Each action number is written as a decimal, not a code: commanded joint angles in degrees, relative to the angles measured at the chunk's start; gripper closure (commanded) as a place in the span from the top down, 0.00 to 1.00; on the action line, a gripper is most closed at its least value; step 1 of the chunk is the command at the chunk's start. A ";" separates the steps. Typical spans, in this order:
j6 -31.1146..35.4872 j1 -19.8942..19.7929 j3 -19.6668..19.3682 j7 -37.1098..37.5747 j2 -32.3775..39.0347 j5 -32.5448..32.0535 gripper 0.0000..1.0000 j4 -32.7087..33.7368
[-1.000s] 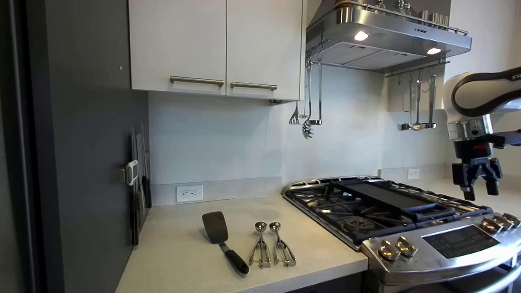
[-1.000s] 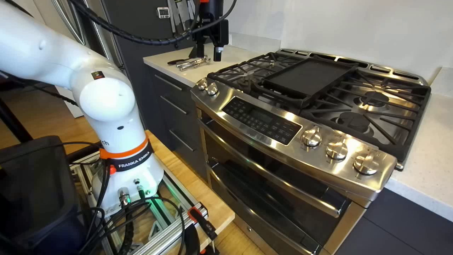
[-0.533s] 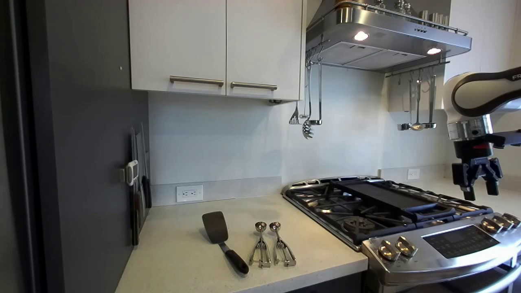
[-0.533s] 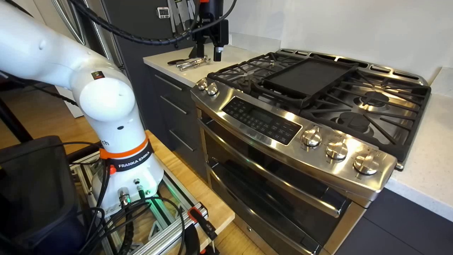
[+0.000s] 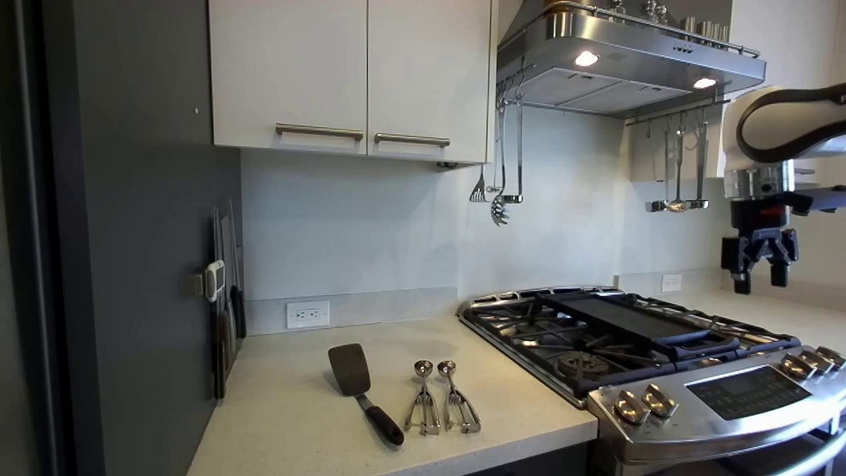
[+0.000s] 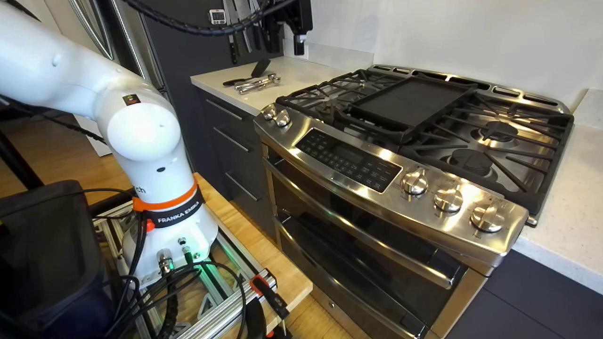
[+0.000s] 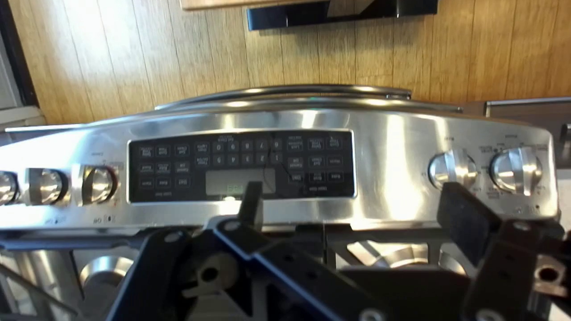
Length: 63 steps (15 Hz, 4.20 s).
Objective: Turn off the lights above the stove
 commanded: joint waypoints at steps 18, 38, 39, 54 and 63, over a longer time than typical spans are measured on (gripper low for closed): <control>35.16 1.95 -2.60 -3.52 -1.40 0.07 1.00 26.60; 62.27 5.64 -9.85 -4.84 12.22 7.90 0.42 40.03; 62.48 6.07 -10.02 -5.17 12.71 8.67 0.33 40.18; 62.98 6.48 -12.34 -9.37 19.03 10.95 0.00 45.67; 62.26 7.67 -13.32 -11.75 19.12 13.51 0.00 45.77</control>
